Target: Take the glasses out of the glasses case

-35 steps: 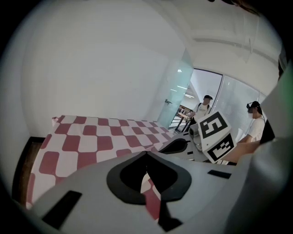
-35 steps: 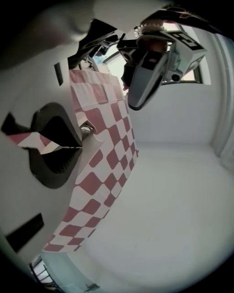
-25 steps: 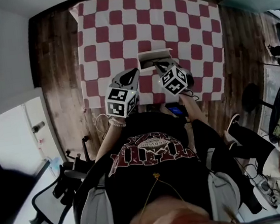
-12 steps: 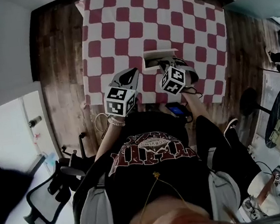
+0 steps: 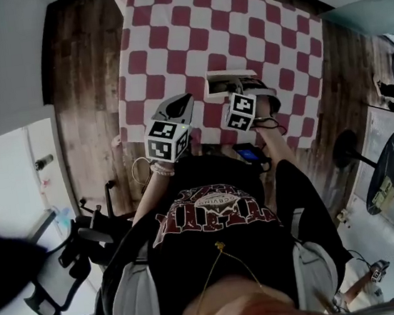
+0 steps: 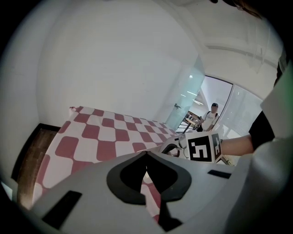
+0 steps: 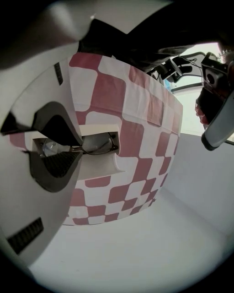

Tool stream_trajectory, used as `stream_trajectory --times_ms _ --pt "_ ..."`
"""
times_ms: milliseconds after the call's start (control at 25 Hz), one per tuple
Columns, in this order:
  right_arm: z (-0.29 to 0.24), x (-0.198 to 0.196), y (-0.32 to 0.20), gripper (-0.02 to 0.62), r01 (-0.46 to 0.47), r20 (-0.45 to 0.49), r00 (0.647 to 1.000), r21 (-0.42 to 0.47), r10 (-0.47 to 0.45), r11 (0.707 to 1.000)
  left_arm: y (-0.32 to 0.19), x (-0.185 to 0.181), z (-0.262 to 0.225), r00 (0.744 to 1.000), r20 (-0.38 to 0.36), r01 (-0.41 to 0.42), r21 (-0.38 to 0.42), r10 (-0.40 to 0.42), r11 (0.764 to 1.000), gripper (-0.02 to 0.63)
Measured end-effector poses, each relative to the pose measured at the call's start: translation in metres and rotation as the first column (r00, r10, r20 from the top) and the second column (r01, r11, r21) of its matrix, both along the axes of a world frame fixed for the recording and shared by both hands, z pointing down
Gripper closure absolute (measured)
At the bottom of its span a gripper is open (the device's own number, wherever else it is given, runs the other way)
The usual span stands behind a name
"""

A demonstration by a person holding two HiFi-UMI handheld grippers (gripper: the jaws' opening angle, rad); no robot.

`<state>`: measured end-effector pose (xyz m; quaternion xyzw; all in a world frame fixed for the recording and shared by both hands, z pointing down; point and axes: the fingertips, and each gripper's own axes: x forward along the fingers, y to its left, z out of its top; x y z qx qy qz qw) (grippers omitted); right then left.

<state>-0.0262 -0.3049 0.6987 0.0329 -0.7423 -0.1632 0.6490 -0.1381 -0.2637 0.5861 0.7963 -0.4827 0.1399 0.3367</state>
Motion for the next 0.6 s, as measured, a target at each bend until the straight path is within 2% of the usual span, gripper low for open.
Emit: stream_trajectory --times_ms 360,600 --pt "0.006 -0.003 -0.001 0.56 0.048 -0.125 0.99 -0.093 -0.059 0.995 0.006 -0.017 0.003 0.999 -0.013 0.037 -0.005 -0.037 0.999 0.607" --pt "0.007 -0.003 -0.002 0.56 0.043 -0.174 0.982 -0.175 -0.074 0.984 0.009 -0.013 0.0 0.999 -0.024 0.03 0.001 -0.03 1.0 0.609"
